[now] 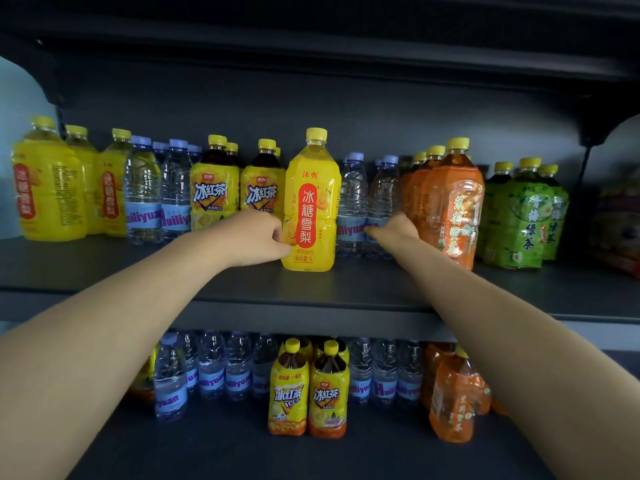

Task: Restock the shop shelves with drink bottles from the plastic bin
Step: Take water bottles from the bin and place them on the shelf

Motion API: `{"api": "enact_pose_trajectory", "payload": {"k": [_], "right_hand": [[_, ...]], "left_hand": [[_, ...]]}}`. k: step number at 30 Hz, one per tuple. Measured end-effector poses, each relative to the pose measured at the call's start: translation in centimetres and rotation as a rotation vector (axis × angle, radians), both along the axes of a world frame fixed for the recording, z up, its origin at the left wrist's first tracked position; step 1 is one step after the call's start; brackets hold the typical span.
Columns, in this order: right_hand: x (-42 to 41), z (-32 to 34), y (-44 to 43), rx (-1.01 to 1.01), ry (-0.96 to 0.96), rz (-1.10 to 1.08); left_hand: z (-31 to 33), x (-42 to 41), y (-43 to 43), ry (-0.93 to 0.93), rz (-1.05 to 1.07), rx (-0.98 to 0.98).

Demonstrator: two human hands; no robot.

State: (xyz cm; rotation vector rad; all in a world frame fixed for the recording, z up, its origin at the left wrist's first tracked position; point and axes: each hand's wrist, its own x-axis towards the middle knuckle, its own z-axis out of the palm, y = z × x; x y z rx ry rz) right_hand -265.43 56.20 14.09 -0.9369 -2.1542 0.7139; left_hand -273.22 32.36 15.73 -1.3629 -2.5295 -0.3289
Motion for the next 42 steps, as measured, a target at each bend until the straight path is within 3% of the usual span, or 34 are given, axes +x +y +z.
{"api": "enact_pose_trajectory", "payload": {"k": [8,12,20,28,42], "right_hand": [[3.2,-0.3,-3.8,-0.374,0.369,0.186],[5.2,0.0,-5.5,-0.492,0.452,0.343],[9.1,-0.8,-7.1,-0.490,0.418,0.592],[15.2,-1.9,-11.3,-0.520,0.290,0.879],[23.2,-6.4,-33.3,-0.604,0.013,1.389]], "left_hand": [[-0.5,1.9,-3.3,-0.002,0.075,0.018],[-0.3,3.5,-4.7,-0.010,0.123,0.028],[-1.3,9.9,-6.9,0.021,0.320,0.038],[-3.0,21.4,-10.6,0.010,0.611,0.000],[-6.2,42.2,-28.3,-0.024,1.129,-0.067]]}}
